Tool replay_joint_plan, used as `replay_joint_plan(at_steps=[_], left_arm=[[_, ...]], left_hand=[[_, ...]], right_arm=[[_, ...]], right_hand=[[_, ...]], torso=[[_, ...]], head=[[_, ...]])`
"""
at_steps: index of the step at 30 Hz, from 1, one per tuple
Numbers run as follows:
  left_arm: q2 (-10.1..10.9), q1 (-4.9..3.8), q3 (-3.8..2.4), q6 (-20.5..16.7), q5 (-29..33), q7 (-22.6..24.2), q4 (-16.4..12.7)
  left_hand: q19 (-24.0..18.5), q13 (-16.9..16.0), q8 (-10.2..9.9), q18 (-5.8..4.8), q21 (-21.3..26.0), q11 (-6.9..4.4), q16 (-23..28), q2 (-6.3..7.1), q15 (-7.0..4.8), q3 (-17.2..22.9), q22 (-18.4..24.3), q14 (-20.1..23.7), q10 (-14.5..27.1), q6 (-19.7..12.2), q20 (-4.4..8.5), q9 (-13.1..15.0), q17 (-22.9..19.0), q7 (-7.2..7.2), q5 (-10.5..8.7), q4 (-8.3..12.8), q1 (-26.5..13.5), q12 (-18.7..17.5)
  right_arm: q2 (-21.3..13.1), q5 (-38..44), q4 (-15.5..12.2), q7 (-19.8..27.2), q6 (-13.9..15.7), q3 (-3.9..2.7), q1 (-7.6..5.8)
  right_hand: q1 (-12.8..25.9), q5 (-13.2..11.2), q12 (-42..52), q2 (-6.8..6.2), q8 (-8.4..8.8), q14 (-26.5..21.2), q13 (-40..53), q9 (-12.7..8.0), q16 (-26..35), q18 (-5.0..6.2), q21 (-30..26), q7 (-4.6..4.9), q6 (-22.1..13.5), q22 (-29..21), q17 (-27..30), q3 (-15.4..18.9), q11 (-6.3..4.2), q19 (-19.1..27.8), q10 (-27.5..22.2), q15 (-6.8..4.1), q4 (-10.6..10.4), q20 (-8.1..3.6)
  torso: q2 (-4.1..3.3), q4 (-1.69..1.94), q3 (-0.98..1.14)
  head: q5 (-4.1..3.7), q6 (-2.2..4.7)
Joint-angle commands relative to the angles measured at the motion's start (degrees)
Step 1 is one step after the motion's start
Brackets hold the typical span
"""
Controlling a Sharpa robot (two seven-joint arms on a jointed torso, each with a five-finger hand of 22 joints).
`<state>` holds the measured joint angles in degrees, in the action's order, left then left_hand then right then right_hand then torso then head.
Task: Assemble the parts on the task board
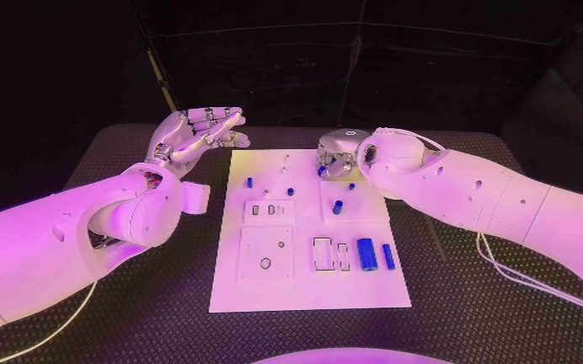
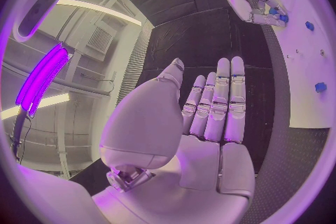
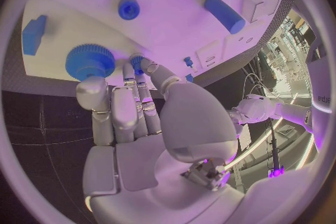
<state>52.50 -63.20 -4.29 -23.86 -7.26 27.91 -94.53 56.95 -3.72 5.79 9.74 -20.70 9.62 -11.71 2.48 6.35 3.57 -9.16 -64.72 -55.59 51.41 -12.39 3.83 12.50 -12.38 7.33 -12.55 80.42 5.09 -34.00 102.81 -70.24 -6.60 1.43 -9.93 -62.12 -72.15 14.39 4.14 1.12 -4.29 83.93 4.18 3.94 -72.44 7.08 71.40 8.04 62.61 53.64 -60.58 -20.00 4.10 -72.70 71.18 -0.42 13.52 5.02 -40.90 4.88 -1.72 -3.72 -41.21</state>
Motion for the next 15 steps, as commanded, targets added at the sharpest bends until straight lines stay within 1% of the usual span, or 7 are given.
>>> replay_joint_plan(at_steps=[1, 3, 4, 8, 11, 12, 15], left_arm=[[0.05, -0.07, -0.07, 0.6, -0.26, 0.19, -0.13], [0.1, -0.07, -0.07, 0.63, -0.26, 0.16, -0.15], [0.12, -0.07, -0.07, 0.64, -0.26, 0.16, -0.17], [0.18, -0.07, -0.07, 0.7, -0.26, 0.15, -0.23], [0.15, -0.07, -0.07, 0.76, -0.26, 0.14, -0.26], [0.13, -0.07, -0.07, 0.78, -0.26, 0.13, -0.26], [0.0, -0.07, -0.07, 0.87, -0.26, 0.09, -0.23]], left_hand=[[0.42, 0.07, -0.28, 0.71, -0.36, 0.13, 0.18, -0.35, 0.0, -0.27, -0.07, -0.47, -0.32, 0.18, 0.05, -0.09, 0.05, -0.11, -0.19, 0.14, -0.33, -0.2], [0.42, 0.07, -0.28, 0.71, -0.36, 0.13, 0.18, -0.35, 0.0, -0.27, -0.07, -0.47, -0.32, 0.18, 0.05, -0.09, 0.05, -0.11, -0.19, 0.14, -0.33, -0.2], [0.42, 0.07, -0.28, 0.71, -0.36, 0.13, 0.18, -0.35, 0.0, -0.27, -0.07, -0.47, -0.32, 0.18, 0.05, -0.09, 0.05, -0.11, -0.19, 0.14, -0.33, -0.2], [0.42, 0.07, -0.28, 0.71, -0.36, 0.13, 0.18, -0.35, 0.0, -0.27, -0.07, -0.47, -0.32, 0.18, 0.05, -0.09, 0.05, -0.11, -0.19, 0.14, -0.33, -0.2], [0.44, 0.08, -0.33, 0.71, -0.36, 0.15, 0.23, -0.36, 0.01, -0.29, -0.06, -0.46, -0.29, 0.17, 0.04, -0.09, 0.08, -0.13, -0.19, 0.16, -0.34, -0.26], [0.44, 0.08, -0.34, 0.7, -0.37, 0.15, 0.24, -0.37, 0.01, -0.3, -0.06, -0.46, -0.28, 0.17, 0.04, -0.09, 0.09, -0.13, -0.19, 0.16, -0.34, -0.27], [0.44, 0.08, -0.34, 0.7, -0.37, 0.15, 0.24, -0.37, 0.01, -0.3, -0.06, -0.46, -0.28, 0.17, 0.04, -0.09, 0.09, -0.13, -0.19, 0.16, -0.34, -0.27]], right_arm=[[-0.47, -1.35, -1.36, 2.2, 6.81, -0.04, -0.05], [-0.87, -1.75, -2.3, 2.36, 9.17, -0.04, -0.05], [-0.98, -1.83, -2.56, 2.33, 9.8, -0.05, -0.05], [-1.14, -2.11, -3.48, 1.76, 12.7, -0.06, -0.06], [-0.22, -2.04, -2.64, 1.28, 14.01, -0.06, -0.24], [0.03, -2.03, -2.35, 1.24, 14.18, -0.06, -0.3], [1.5, -1.94, -0.63, 1.2, 14.75, -0.07, -0.64]], right_hand=[[-0.39, 2.24, -0.17, -0.46, -0.36, 1.89, 0.11, 0.14, -0.49, -0.35, 0.52, 0.04, 0.59, 0.42, -0.09, -1.1, -0.1, -0.41, 0.53, -0.38, -0.08, 0.06], [-0.4, 3.15, -0.25, -0.81, -0.29, 1.87, 0.09, 0.13, -0.7, -0.4, 0.86, 0.09, 0.72, 0.84, -0.22, -1.8, -0.1, -0.49, 0.59, -0.38, -0.12, 0.1], [-0.4, 3.26, -0.27, -0.89, -0.27, 1.87, 0.08, 0.13, -0.74, -0.43, 0.94, 0.1, 0.73, 0.96, -0.25, -1.93, -0.1, -0.52, 0.59, -0.39, -0.14, 0.12], [-0.34, 3.43, -0.3, -1.12, -0.22, 1.88, 0.07, 0.11, -0.87, -0.47, 1.16, 0.14, 0.75, 1.26, -0.38, -2.19, -0.07, -0.62, 0.59, -0.39, -0.19, 0.14], [-0.23, 3.27, -0.33, -1.33, -0.17, 1.89, 0.06, 0.11, -0.99, -0.49, 1.27, 0.18, 0.77, 1.41, -0.5, -2.34, -0.04, -0.64, 0.58, -0.37, -0.27, 0.16], [-0.23, 3.25, -0.33, -1.35, -0.17, 1.89, 0.06, 0.1, -1.0, -0.49, 1.28, 0.18, 0.77, 1.42, -0.5, -2.36, -0.04, -0.64, 0.58, -0.37, -0.28, 0.16], [-0.17, 3.04, -0.35, -1.48, -0.12, 1.88, 0.04, 0.1, -1.06, -0.5, 1.36, 0.2, 0.77, 1.49, -0.53, -2.52, -0.03, -0.64, 0.56, -0.35, -0.37, 0.19]], torso=[[0.08, -0.03, -0.01], [0.01, 0.0, 0.01], [0.02, 0.01, 0.01], [0.03, 0.13, -0.11], [-0.07, 0.23, -0.08], [-0.11, 0.2, -0.04], [-0.14, 0.25, -0.04]], head=[[0.01, 0.04], [0.09, 0.14], [0.09, 0.15], [-0.14, 0.35], [0.05, 0.38], [0.08, 0.41], [0.12, 0.37]])
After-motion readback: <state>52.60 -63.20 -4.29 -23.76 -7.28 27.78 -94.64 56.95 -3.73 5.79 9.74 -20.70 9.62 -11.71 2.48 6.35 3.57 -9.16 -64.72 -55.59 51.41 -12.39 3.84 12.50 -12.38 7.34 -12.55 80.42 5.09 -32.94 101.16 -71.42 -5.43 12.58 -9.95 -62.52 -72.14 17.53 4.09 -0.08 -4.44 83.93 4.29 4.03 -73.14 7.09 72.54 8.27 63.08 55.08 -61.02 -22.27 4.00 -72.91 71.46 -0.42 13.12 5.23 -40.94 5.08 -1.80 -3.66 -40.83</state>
